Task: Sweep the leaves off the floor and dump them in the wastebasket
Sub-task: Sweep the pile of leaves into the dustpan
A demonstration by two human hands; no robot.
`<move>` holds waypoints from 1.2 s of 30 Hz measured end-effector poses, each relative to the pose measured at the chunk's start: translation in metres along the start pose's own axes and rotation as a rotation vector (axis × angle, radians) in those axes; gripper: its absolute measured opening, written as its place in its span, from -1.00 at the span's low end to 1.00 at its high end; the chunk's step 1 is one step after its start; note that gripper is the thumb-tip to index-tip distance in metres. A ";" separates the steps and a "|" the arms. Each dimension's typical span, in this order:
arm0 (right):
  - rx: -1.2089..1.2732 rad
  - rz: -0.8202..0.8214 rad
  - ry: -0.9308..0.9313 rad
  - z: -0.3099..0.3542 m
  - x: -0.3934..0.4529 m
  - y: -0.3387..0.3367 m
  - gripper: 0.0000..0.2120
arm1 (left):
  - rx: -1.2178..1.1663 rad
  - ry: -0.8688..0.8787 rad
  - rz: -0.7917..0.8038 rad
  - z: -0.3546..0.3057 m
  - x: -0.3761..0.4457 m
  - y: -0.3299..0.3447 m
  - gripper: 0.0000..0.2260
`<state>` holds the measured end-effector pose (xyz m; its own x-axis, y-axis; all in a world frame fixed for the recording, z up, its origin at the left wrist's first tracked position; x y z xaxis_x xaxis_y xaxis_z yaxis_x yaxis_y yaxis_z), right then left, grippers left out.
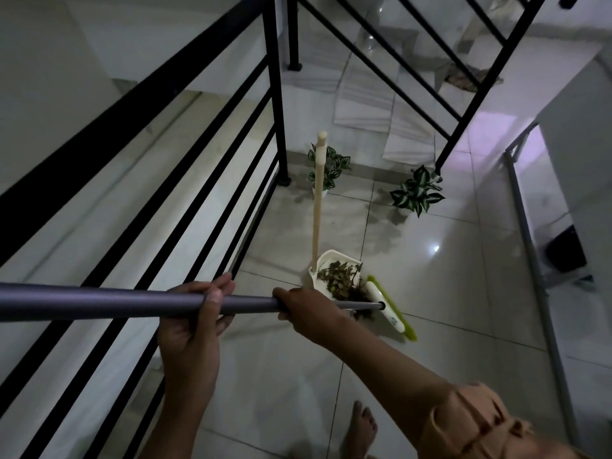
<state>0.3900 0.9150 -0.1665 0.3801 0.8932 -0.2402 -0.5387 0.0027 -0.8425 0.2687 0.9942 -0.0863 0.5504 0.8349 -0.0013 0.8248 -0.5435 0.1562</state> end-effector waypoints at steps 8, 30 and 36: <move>0.031 0.050 0.132 -0.050 -0.026 0.007 -0.75 | 0.004 -0.089 0.060 0.033 -0.006 0.035 -0.70; -0.002 -0.012 -0.074 0.010 -0.003 -0.019 -0.75 | 0.026 0.038 -0.021 -0.019 0.000 0.003 -0.95; -0.027 0.018 0.054 -0.055 -0.022 -0.005 -0.76 | -0.027 -0.076 0.012 0.029 -0.010 0.047 -0.89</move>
<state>0.4257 0.8710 -0.1831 0.4108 0.8675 -0.2805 -0.5260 -0.0258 -0.8501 0.3053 0.9580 -0.1078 0.5695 0.8187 -0.0738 0.8146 -0.5501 0.1836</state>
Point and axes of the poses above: each hand's wrist, its own x-axis towards the middle knuckle, its own y-axis out of the palm, z = x × y, the point moved 6 cm from there along x, towards the middle knuckle
